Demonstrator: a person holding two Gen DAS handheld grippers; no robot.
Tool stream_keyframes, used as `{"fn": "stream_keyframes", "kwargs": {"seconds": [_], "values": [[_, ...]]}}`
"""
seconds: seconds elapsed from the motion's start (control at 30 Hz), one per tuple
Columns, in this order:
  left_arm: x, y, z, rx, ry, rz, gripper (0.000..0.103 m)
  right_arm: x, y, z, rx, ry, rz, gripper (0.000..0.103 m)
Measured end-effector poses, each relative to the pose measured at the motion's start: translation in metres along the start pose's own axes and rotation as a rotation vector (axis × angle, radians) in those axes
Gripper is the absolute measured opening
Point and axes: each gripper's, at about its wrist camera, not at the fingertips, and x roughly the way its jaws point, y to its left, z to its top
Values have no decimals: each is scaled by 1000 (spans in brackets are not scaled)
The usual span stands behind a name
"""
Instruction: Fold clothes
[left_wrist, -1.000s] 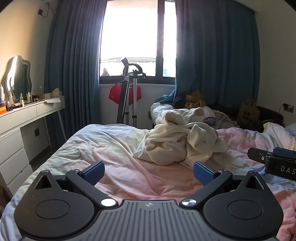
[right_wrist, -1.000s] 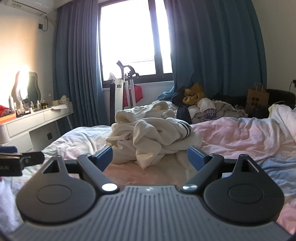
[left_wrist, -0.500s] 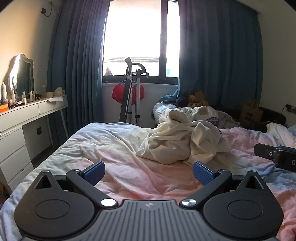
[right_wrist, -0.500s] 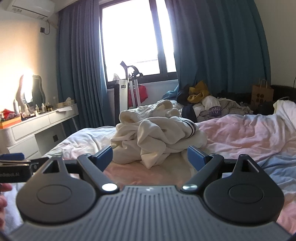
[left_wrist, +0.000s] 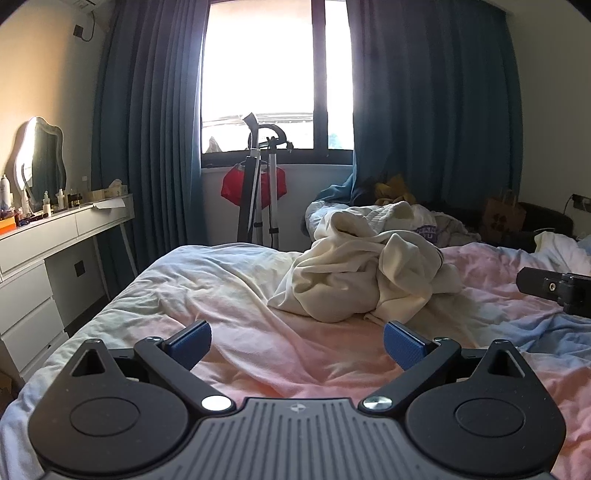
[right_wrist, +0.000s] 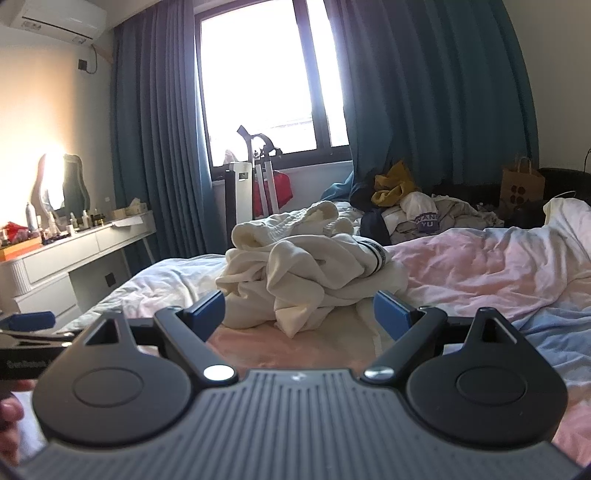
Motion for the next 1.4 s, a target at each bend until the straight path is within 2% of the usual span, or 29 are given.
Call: {"fn": "stream_keyframes", "kwargs": {"seconds": [0.3, 0.53, 0.7, 0.8, 0.87, 0.93, 1.07, 1.2, 1.3, 1.4], "values": [[14, -6, 4, 36, 23, -13, 101, 2, -3, 1, 10, 0, -32, 89], [57, -23, 32, 69, 60, -49, 101, 7, -13, -1, 35, 17, -71, 89], [98, -45, 61, 110, 44, -75, 101, 13, -23, -4, 65, 36, -102, 89], [129, -64, 77, 151, 24, -84, 101, 17, -29, -6, 80, 45, -117, 89], [154, -78, 88, 164, 12, -120, 100, 20, -33, -8, 90, 50, -129, 89], [180, -91, 98, 179, 13, -154, 97, 23, -38, -9, 116, 52, -142, 89], [234, -119, 122, 223, 15, -175, 94, 26, -52, -12, 200, 32, -145, 89], [286, -141, 143, 244, 12, -133, 94, 39, -62, -19, 242, 55, -151, 89], [330, -155, 151, 273, 50, -127, 90, 54, -68, -24, 277, 80, -136, 89], [363, -156, 161, 168, 115, -199, 89, 65, -70, -29, 282, 95, -122, 89]]}}
